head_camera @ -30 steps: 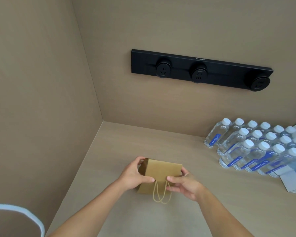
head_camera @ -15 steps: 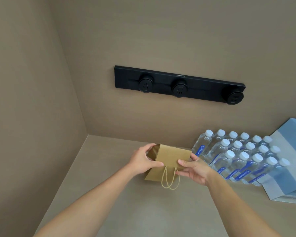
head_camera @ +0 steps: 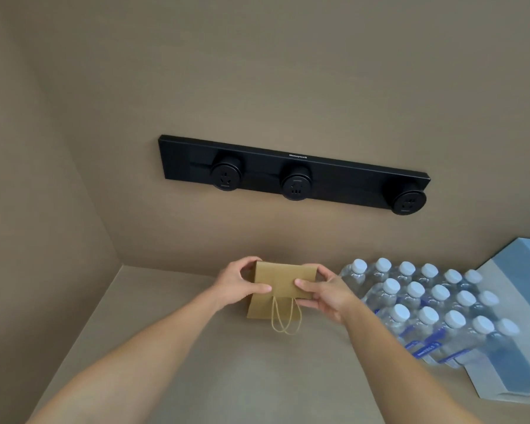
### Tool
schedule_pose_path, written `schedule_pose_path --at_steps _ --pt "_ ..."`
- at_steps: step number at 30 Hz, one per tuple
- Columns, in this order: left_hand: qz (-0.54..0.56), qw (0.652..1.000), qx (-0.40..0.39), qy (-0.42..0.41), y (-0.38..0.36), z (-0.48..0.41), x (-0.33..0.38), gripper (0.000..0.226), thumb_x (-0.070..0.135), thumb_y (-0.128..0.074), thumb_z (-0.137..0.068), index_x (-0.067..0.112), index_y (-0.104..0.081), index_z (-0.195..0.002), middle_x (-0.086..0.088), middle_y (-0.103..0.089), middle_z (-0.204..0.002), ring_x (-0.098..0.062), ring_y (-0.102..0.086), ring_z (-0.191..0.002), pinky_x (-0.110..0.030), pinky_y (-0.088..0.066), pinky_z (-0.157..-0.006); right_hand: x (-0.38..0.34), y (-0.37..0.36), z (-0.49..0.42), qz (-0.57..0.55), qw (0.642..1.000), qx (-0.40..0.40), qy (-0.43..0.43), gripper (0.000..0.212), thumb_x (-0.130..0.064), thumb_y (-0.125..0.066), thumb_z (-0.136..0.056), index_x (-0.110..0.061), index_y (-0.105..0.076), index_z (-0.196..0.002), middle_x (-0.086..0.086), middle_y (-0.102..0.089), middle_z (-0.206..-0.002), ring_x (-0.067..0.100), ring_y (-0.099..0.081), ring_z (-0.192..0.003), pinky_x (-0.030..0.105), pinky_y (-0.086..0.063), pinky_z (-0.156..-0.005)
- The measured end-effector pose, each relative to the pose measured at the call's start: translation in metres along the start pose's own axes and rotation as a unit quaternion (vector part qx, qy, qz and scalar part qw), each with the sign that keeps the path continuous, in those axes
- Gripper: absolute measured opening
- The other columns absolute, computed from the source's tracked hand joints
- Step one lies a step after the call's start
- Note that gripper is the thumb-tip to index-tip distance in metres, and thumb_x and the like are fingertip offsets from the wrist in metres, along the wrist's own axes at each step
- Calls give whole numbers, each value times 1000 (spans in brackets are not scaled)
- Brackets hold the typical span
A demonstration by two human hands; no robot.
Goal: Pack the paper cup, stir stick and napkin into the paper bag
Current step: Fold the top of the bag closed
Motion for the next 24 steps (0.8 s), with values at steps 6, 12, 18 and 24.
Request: schedule_pose_path --at_steps 6,12,18,24 --pt "11 999 19 24 -15 -33 -30 57 24 -94 -57 32 -68 -108 -4 -70 -116 -27 -61 -114 -45 -49 -102 23 2 -36 22 999 45 9 32 2 -75 -80 -18 -63 -102 3 -68 -103 27 -68 -94 39 -60 -72" --pt "76 992 81 56 -31 -59 -48 61 -3 -84 -68 11 -56 -121 -17 -60 -134 -30 -66 -105 -46 -52 -100 47 1 -61 21 992 112 59 33 10 -63 -86 -19 -61 -101 3 -68 -101 14 -67 -77 29 -60 -61" --pt "-22 993 105 50 -33 -73 -37 48 6 -88 -66 17 -60 -104 -10 -72 -113 -26 -70 -92 -41 -56 -90 43 11 -69 257 940 210 77 48 -2 -75 -78 -17 -59 -121 5 -70 -104 18 -68 -85 37 -56 -86" --pt "-322 942 94 7 -30 -61 -17 59 40 -84 -70 19 -44 -108 -5 -61 -115 -33 -63 -105 -41 -53 -81 23 0 -59 512 816 248 102 37 -23 -72 -79 -16 -47 -104 5 -61 -104 31 -62 -97 36 -50 -71"
Point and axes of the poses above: each hand's wrist, its own z-axis away from the middle knuckle, its own y-axis out of the back of the hand, x = y × z, the point moved 3 cm from there along -z, towards the middle knuckle
